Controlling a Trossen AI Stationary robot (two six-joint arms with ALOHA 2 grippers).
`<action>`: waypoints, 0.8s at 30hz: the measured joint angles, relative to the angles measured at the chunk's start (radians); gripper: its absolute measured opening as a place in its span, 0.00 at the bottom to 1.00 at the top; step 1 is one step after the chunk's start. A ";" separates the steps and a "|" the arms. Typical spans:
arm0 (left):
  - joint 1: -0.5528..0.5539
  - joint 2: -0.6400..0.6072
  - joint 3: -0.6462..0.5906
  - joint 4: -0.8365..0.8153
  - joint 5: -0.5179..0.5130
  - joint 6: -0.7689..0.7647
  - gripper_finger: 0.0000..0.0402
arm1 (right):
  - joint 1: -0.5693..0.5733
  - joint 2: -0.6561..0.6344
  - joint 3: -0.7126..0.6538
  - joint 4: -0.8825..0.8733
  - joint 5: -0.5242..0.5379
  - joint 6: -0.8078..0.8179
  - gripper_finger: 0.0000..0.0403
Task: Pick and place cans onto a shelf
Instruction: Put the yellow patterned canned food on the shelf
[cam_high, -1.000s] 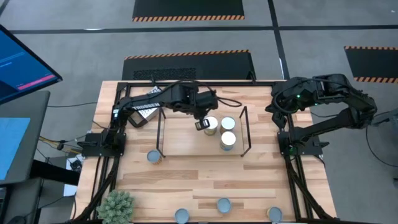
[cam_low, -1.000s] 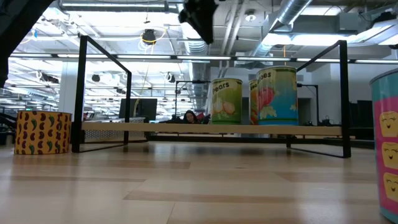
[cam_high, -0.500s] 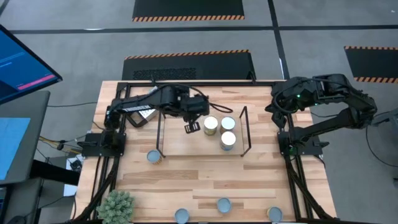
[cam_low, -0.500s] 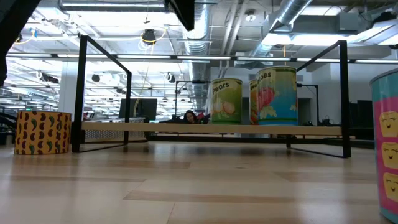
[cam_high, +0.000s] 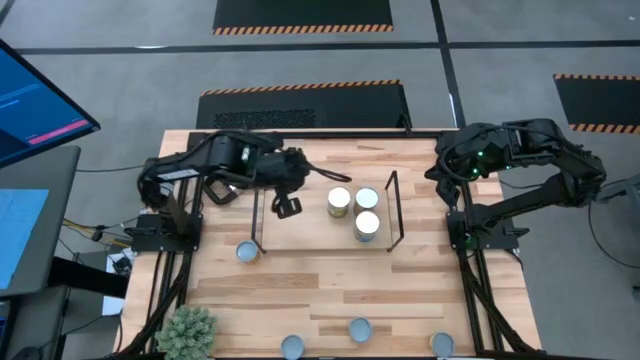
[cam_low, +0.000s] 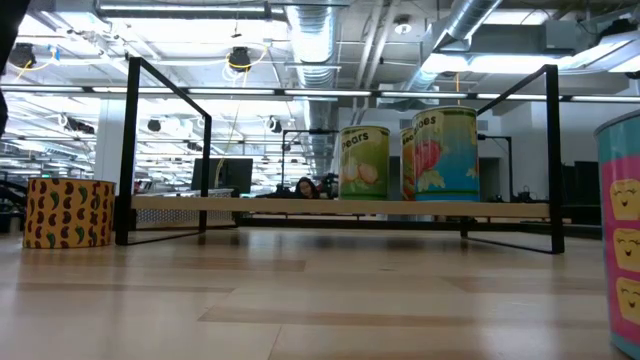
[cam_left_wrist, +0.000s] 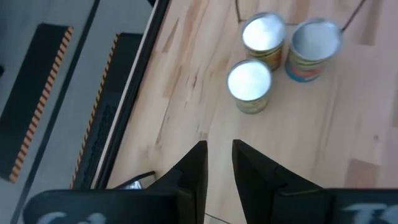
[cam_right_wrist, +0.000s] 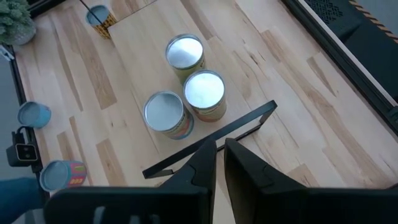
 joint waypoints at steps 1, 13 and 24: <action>-0.007 -0.010 0.000 0.000 0.001 0.000 0.16 | 0.000 0.000 0.000 0.000 0.000 0.000 0.15; -0.108 -0.099 0.000 0.000 0.124 -0.028 0.16 | 0.000 0.076 -0.001 -0.013 -0.002 0.000 0.15; -0.253 -0.139 -0.160 0.002 0.151 -0.246 0.16 | 0.000 0.091 -0.001 -0.108 -0.003 0.000 0.15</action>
